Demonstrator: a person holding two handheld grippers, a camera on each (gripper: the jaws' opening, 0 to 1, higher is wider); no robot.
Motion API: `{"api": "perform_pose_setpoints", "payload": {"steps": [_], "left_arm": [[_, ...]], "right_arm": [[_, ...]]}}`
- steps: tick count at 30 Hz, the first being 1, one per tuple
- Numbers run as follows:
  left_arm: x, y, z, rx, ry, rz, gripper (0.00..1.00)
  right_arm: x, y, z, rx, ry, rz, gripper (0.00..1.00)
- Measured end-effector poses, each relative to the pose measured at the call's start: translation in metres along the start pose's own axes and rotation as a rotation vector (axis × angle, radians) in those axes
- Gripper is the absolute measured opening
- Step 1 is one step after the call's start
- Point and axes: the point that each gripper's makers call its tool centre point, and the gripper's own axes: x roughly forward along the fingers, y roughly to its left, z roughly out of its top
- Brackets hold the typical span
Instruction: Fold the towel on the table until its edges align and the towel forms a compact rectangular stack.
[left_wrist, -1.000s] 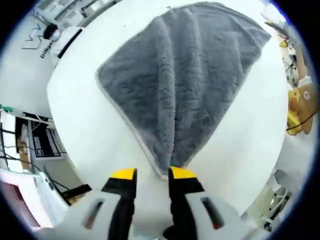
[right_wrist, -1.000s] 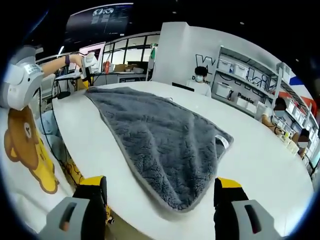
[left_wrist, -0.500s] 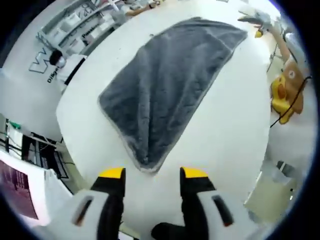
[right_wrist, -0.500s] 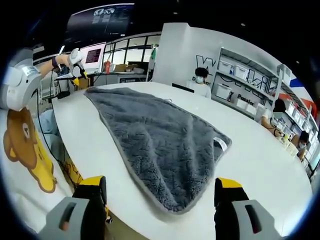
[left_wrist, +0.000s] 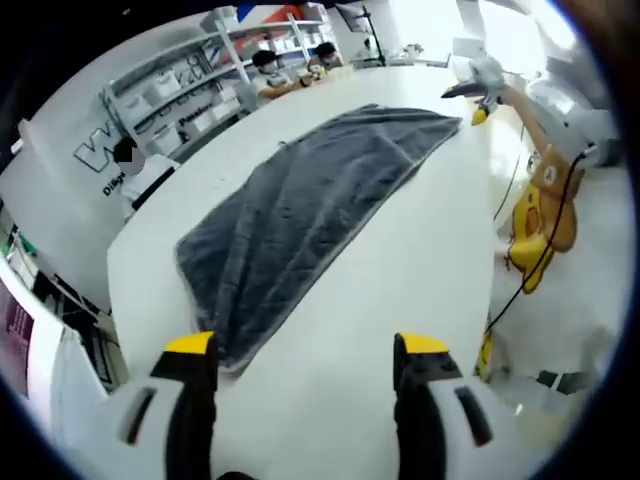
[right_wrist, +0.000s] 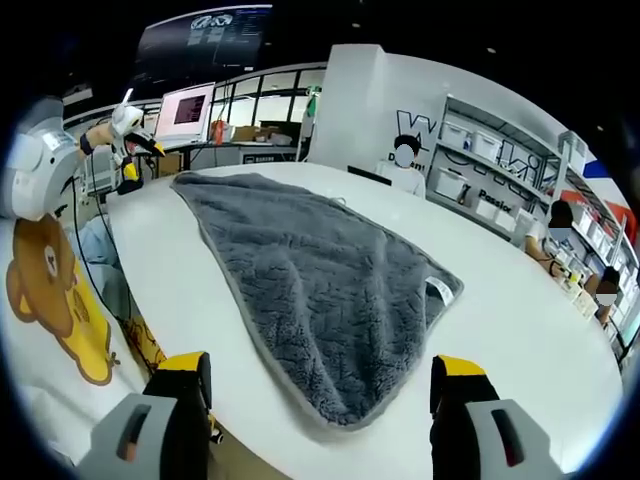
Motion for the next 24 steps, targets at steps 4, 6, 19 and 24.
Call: {"api": "perform_pose_setpoints", "payload": {"steps": [4, 6, 19, 24], "left_arm": [[-0.002, -0.008, -0.002, -0.050, -0.049, 0.024, 0.84], [-0.001, -0.013, -0.005, -0.065, -0.061, 0.029, 0.93], [0.006, -0.038, -0.023, -0.209, -0.115, 0.055, 0.99], [0.010, -0.038, -0.020, -0.205, -0.115, 0.052, 0.99]], "right_arm": [[0.000, -0.001, 0.000, -0.007, 0.006, 0.003, 0.95], [0.000, -0.002, 0.000, -0.009, 0.004, 0.005, 0.95], [-0.002, -0.011, -0.009, 0.014, 0.027, 0.011, 0.98], [-0.002, -0.016, -0.010, 0.018, 0.041, 0.003, 0.99]]}}
